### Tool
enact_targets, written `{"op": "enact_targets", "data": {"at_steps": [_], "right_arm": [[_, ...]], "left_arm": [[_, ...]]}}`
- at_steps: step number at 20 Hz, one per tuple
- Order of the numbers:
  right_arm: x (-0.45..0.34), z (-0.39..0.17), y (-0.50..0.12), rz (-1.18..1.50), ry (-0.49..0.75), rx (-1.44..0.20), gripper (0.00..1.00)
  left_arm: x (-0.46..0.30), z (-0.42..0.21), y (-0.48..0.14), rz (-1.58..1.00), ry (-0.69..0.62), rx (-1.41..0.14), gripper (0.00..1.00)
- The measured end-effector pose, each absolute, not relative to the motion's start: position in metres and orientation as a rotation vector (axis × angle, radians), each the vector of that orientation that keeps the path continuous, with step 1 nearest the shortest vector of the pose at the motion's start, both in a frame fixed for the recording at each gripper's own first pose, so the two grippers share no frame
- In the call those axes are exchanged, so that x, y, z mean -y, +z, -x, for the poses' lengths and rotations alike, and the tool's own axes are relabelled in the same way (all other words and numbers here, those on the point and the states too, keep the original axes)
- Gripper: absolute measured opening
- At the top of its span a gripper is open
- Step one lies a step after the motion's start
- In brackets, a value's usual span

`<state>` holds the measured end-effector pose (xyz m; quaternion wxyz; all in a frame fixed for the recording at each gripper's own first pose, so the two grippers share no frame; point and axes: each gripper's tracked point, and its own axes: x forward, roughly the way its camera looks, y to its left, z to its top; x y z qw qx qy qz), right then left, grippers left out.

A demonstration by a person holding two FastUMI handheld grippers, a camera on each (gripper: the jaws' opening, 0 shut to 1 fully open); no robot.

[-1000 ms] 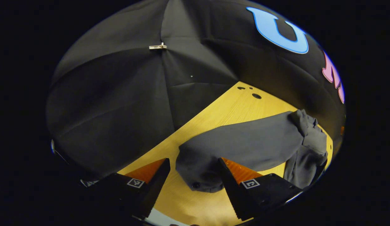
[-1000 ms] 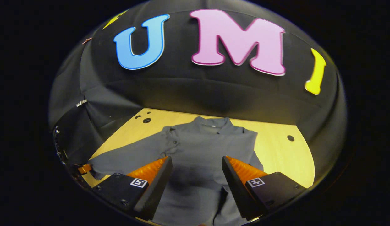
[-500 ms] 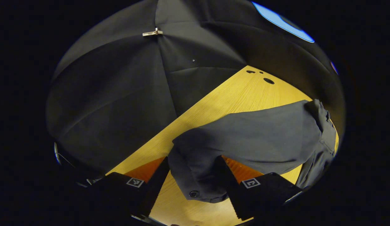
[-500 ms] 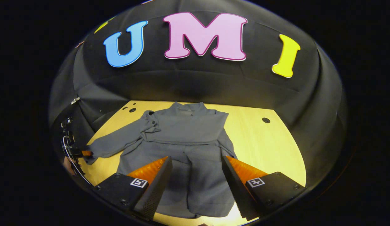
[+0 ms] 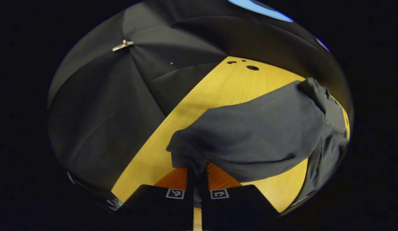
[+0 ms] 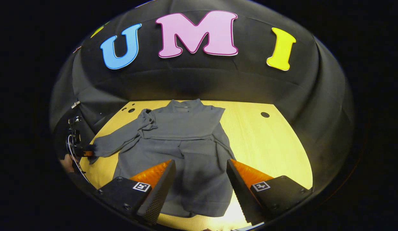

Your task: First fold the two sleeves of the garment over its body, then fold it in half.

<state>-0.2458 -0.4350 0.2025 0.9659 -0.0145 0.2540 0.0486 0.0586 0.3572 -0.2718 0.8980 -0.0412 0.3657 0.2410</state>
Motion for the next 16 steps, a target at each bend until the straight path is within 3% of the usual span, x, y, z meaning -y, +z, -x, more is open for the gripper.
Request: {"op": "enact_targets", "data": {"at_steps": [3, 11, 16], "right_arm": [[0.445, 0.246, 0.206, 0.019, 0.093, -0.507, 0.98], [0.477, 0.253, 0.200, -0.001, 0.062, -0.528, 0.98], [0.503, 0.262, 0.190, -0.054, 0.016, -0.556, 0.98]], "left_arm": [[-0.339, -0.071, -0.249, 0.147, 0.452, -0.701, 0.06], [-0.297, -0.117, -0.132, 0.113, 0.356, -0.498, 0.05], [-0.237, -0.167, -0.053, 0.038, 0.229, -0.392, 0.05]]}}
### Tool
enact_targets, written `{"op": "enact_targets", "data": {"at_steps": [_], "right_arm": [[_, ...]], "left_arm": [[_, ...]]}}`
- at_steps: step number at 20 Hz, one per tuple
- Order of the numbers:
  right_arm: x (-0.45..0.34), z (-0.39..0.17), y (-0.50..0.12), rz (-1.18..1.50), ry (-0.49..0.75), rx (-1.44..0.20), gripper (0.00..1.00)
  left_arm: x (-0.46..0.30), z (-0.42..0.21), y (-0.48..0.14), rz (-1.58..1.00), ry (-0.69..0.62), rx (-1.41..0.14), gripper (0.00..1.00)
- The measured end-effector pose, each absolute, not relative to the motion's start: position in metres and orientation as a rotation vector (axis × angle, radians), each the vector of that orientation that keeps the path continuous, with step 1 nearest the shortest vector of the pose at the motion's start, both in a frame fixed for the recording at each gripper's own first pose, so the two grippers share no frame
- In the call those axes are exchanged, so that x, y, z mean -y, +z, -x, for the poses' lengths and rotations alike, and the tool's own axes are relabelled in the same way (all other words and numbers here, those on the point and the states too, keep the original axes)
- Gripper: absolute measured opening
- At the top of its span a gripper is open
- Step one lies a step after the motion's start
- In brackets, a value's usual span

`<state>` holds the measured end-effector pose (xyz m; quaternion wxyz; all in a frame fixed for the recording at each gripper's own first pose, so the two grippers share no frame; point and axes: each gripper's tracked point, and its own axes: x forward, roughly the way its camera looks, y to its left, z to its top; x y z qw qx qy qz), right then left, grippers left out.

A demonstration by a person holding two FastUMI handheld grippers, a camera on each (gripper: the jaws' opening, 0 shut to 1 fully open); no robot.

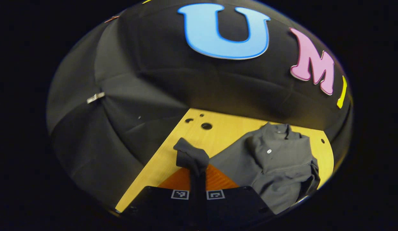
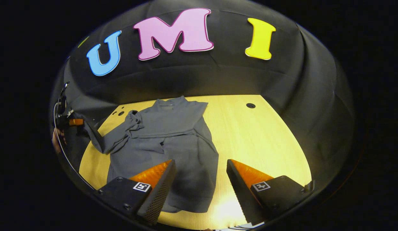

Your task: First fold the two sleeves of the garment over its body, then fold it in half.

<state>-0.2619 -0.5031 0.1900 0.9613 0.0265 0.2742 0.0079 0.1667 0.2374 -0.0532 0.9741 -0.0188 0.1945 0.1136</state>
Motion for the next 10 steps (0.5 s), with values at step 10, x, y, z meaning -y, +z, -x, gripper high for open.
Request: {"op": "enact_targets", "data": {"at_steps": [10], "right_arm": [[0.541, 0.270, 0.177, -0.111, -0.034, -0.575, 0.97]], "left_arm": [[-0.073, -0.254, -0.026, 0.022, 0.006, -0.357, 0.05]]}}
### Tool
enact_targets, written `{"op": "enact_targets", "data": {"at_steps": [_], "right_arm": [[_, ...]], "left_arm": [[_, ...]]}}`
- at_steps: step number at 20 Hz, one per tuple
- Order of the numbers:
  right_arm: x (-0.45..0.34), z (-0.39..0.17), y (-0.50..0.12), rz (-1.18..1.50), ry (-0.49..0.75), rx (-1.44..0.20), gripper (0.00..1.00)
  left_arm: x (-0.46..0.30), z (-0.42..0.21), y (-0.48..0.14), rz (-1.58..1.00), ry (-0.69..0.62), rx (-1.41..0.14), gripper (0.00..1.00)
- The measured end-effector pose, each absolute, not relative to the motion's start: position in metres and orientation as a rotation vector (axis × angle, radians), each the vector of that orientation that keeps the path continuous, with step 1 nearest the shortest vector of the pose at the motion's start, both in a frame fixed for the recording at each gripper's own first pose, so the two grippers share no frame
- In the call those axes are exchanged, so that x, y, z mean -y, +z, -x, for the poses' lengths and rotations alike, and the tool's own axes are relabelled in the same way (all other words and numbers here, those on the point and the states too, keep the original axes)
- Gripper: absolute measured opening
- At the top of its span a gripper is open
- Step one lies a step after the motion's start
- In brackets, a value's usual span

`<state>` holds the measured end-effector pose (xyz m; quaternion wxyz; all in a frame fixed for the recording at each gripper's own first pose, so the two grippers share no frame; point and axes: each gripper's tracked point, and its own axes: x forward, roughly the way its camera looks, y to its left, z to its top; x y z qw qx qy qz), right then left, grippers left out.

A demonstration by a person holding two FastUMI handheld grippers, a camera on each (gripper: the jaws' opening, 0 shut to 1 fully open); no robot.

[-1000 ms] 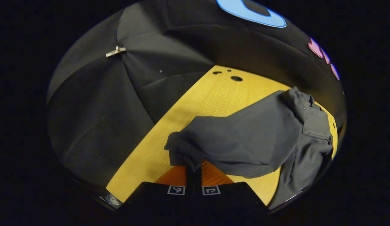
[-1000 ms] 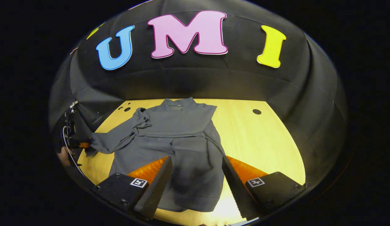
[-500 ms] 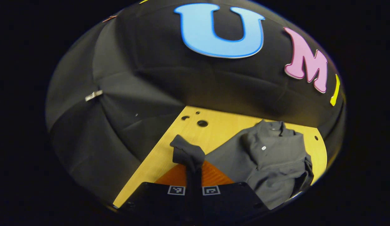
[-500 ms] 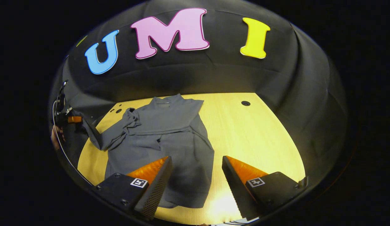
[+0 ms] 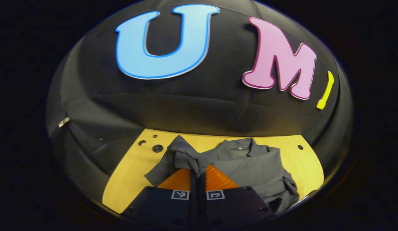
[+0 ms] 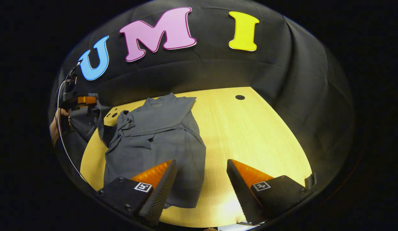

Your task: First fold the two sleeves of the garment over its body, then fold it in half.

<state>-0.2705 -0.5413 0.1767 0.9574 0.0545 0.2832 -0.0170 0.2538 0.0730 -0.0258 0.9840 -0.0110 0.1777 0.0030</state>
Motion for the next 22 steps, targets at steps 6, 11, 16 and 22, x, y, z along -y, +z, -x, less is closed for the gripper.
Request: {"op": "enact_targets", "data": {"at_steps": [6, 11, 16, 22], "right_arm": [[0.559, 0.263, 0.166, -0.137, -0.049, -0.610, 0.99], [0.574, 0.259, 0.156, -0.155, -0.064, -0.633, 0.99], [0.583, 0.253, 0.146, -0.162, -0.063, -0.651, 0.99], [0.583, 0.245, 0.144, -0.161, -0.035, -0.668, 0.99]], "left_arm": [[0.037, -0.293, -0.041, 0.126, -0.154, -0.406, 0.05], [0.112, -0.307, -0.068, 0.074, -0.279, -0.467, 0.05], [0.178, -0.317, -0.100, 0.055, -0.398, -0.537, 0.05], [0.224, -0.327, -0.141, 0.150, -0.450, -0.646, 0.18]]}}
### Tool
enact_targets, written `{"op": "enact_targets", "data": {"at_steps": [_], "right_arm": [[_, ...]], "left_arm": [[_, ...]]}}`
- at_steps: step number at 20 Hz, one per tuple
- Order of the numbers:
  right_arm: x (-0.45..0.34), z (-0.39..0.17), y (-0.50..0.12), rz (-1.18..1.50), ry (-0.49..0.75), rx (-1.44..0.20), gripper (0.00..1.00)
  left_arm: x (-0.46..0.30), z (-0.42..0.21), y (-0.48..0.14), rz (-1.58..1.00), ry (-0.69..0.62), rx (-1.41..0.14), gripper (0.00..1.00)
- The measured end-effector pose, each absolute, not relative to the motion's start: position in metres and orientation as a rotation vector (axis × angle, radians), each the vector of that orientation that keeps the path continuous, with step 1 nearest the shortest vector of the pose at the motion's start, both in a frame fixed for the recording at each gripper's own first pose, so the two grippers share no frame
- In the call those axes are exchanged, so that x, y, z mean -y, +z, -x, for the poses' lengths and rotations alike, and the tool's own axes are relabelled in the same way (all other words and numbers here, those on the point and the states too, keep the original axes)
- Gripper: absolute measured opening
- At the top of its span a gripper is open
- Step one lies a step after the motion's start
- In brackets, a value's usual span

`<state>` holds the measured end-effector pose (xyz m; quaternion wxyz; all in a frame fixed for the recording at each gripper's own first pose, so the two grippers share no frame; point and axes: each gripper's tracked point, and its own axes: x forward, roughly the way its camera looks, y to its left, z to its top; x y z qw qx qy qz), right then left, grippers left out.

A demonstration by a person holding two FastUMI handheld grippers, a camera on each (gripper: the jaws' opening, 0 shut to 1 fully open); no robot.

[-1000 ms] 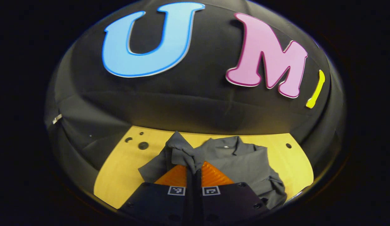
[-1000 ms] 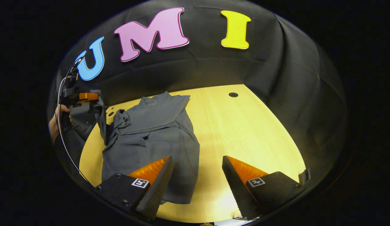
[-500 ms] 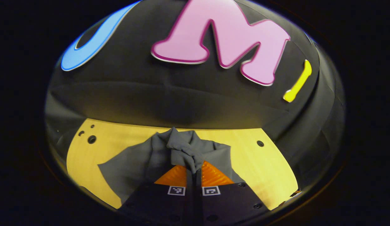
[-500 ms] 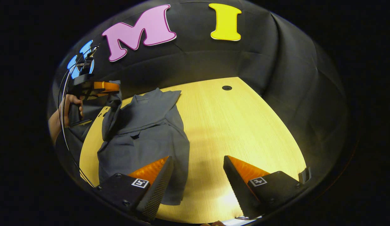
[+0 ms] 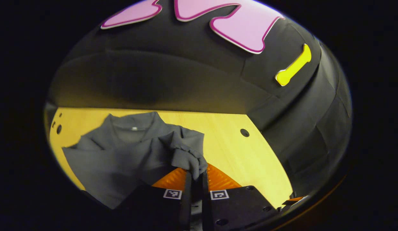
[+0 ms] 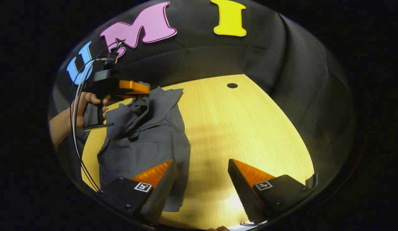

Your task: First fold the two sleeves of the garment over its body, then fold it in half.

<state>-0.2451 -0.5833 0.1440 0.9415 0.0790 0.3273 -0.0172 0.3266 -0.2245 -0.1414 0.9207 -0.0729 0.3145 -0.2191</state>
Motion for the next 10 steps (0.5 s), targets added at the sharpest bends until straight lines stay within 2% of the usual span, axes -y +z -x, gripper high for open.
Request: {"op": "enact_targets", "data": {"at_steps": [2, 4, 6, 8, 9, 10], "right_arm": [[0.584, 0.246, 0.144, -0.148, -0.026, -0.672, 0.99], [0.582, 0.247, 0.140, -0.142, -0.019, -0.681, 0.99], [0.578, 0.246, 0.139, -0.131, -0.009, -0.689, 0.99], [0.570, 0.246, 0.140, -0.125, 0.004, -0.692, 0.99], [0.566, 0.247, 0.141, -0.124, 0.010, -0.692, 0.99], [0.562, 0.246, 0.141, -0.123, 0.015, -0.692, 0.99]], "left_arm": [[0.228, -0.330, -0.148, 0.147, -0.446, -0.653, 0.25], [0.230, -0.325, -0.145, 0.157, -0.471, -0.657, 0.37], [0.232, -0.323, -0.141, 0.160, -0.496, -0.647, 0.53], [0.227, -0.317, -0.132, 0.161, -0.511, -0.634, 0.80], [0.221, -0.314, -0.128, 0.157, -0.506, -0.624, 0.85], [0.215, -0.314, -0.125, 0.149, -0.494, -0.615, 0.95]]}}
